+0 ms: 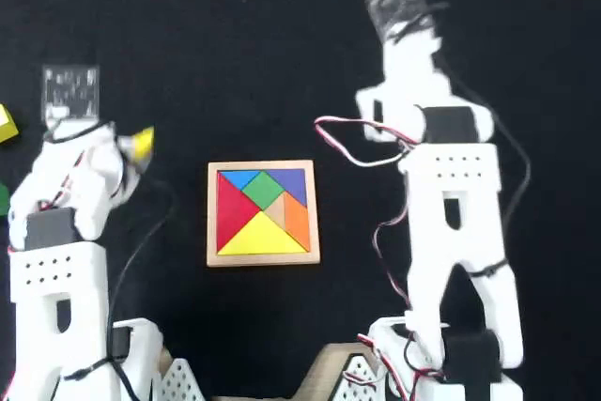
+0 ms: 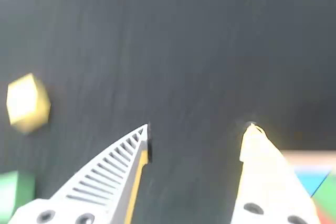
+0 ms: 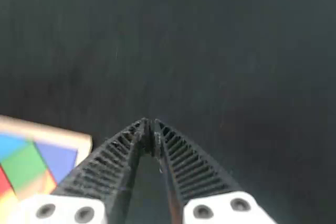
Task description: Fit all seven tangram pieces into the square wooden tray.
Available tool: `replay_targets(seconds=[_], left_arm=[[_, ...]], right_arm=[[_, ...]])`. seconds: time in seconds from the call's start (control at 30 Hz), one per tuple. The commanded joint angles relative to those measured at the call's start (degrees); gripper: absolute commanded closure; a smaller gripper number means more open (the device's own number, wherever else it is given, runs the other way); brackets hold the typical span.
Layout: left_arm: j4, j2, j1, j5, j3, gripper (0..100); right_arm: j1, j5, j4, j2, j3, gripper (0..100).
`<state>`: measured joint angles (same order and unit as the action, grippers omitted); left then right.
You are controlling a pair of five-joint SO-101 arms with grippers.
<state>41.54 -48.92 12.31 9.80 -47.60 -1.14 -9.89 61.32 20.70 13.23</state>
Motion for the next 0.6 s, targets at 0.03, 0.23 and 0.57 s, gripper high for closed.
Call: replay_targets(seconds=[0.03, 0.23, 0.57], left_arm=[[-0.44, -0.7, -7.43, -4.13, 13.67, 71], [14.15, -6.77, -8.22, -4.22, 25.71, 71], [20.48, -41.32, -8.13, -3.78, 4.97, 71]], right_arm=[[0.62, 4.13, 2.99, 6.9, -10.86, 98.7], [0.62, 5.19, 9.76, 20.7, -13.76, 98.7], [-1.76, 5.19, 4.4, 48.31, 14.99, 98.7]])
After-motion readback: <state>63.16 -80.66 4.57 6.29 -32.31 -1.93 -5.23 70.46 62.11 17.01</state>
